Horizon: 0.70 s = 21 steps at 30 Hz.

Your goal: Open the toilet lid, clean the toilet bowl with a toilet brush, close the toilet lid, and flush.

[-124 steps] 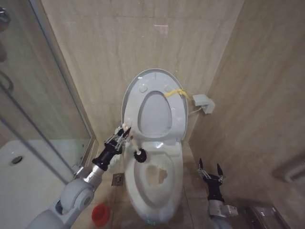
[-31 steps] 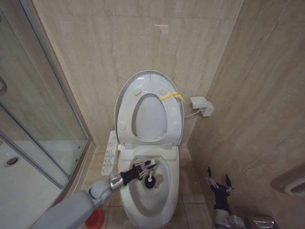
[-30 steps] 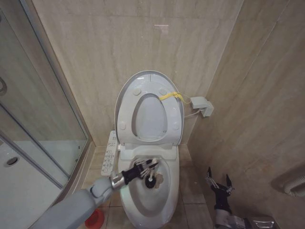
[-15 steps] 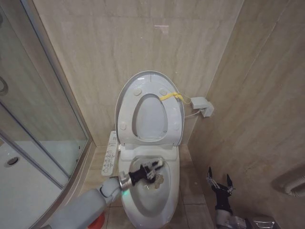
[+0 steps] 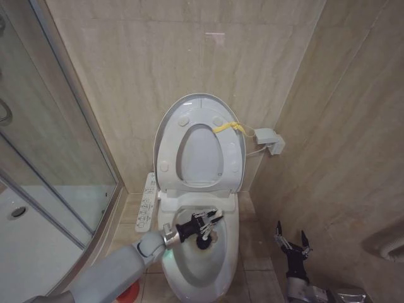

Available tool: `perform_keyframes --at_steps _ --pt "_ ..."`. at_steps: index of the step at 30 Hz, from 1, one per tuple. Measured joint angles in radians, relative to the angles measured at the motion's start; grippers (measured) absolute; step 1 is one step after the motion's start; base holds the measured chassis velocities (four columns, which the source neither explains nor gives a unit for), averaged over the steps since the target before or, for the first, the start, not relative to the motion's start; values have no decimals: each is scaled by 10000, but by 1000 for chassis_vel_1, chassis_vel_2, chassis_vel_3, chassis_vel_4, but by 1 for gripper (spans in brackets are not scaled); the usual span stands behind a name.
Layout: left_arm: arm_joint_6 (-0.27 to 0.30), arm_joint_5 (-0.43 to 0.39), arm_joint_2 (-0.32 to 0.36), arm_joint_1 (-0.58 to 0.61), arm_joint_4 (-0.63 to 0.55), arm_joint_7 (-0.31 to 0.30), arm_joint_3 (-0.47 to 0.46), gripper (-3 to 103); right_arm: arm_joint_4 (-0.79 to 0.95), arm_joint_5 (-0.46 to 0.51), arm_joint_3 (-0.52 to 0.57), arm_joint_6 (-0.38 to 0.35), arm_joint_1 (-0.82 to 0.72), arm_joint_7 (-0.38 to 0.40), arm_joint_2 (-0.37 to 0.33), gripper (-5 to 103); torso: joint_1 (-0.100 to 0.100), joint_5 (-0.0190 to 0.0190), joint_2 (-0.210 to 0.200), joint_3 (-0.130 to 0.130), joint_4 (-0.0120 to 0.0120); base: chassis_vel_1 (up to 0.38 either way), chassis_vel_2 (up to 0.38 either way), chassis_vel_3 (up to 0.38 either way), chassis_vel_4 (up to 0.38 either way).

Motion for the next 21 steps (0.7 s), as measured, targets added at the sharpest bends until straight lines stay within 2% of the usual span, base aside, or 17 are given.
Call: perform_keyframes --at_steps 4,14,18,21 --pt "17 -145 -342 -366 -462 11 -42 20 5 2 -1 0 -5 -10 12 100 0 1 1 -1 -9 0 0 0 0" --pt "-22 92 -144 -487 92 315 241 20 42 4 -53 7 -58 -20 -31 100 0 -3 0 -1 -3 0 0 0 0" --pt "102 -67 -421 -793 -676 326 38 20 135 -7 -61 3 -97 -24 -82 100 0 6 0 -2 -10 0 0 0 0" --pt "92 -66 -446 -833 -468 464 52 20 131 -70 -66 1 -98 -25 -80 100 0 4 0 -1 -7 0 0 0 0"
